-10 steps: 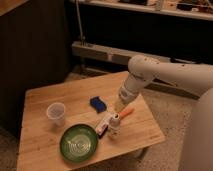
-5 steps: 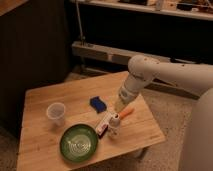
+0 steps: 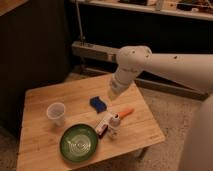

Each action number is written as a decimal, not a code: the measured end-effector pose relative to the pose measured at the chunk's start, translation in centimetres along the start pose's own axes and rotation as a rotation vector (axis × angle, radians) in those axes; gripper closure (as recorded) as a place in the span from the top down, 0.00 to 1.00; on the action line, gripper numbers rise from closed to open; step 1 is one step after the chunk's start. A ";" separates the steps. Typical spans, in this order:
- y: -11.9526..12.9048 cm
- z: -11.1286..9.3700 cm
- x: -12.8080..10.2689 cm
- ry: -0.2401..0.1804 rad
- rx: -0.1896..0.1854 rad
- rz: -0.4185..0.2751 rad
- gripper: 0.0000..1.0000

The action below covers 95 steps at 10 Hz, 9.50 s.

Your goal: Place the white sponge in the ceramic cup

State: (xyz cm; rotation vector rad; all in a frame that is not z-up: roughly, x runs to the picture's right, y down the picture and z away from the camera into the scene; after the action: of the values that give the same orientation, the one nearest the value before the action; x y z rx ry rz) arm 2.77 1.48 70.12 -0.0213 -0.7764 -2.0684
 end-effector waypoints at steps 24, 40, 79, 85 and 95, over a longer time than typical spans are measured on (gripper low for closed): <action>2.2 20.2 8.5 -0.015 0.202 -0.079 0.80; 0.6 25.4 9.2 -0.064 0.109 -0.059 0.80; -23.4 7.2 15.9 0.480 0.928 -0.924 0.16; -26.5 9.9 14.5 0.419 1.008 -0.973 0.30; -25.8 11.6 16.0 0.446 0.931 -0.942 0.74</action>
State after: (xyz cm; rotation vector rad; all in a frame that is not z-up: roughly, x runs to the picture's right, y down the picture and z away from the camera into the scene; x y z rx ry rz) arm -29.39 6.03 70.78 1.5043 -1.5542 -2.1394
